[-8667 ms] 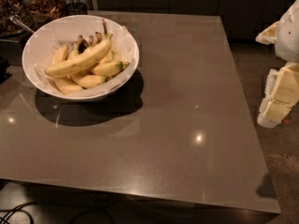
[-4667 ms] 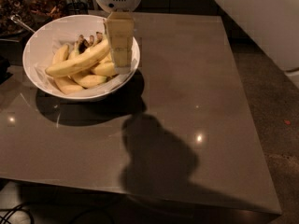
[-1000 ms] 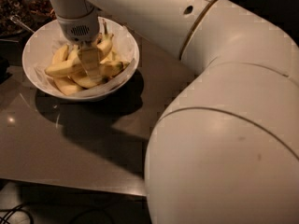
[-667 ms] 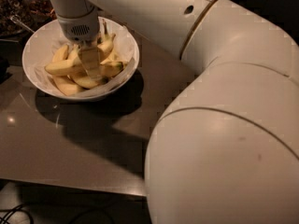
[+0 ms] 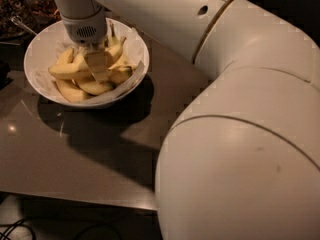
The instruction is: Pick banana from white bowl
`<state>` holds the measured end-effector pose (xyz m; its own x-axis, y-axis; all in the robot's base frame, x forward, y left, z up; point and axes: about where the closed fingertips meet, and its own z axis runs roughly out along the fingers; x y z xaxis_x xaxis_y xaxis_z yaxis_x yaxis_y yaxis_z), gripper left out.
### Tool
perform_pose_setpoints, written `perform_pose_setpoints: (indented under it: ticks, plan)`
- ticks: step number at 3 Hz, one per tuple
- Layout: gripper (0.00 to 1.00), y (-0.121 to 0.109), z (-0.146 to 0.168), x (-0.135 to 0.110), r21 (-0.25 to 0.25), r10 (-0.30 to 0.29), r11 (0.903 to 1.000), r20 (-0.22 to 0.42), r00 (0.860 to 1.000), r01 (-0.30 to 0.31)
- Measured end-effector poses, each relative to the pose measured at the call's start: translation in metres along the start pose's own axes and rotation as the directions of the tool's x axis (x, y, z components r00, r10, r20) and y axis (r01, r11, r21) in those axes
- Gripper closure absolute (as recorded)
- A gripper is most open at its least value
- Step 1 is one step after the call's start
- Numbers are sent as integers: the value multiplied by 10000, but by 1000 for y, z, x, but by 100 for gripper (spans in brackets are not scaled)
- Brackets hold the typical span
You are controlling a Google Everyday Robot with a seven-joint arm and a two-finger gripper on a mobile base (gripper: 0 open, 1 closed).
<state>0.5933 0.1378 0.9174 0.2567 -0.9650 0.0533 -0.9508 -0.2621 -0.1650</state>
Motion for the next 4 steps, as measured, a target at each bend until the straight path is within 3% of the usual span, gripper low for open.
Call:
perform_pose_setpoints:
  ticks: [1, 2, 4]
  plan:
    - [100, 0, -3, 0, 0, 0, 10000, 0, 10000, 0]
    - [100, 5, -19, 4, 545, 166, 9983, 402, 9991, -188]
    - [100, 22, -38, 8, 1008, 136, 9946, 1152, 9932, -253]
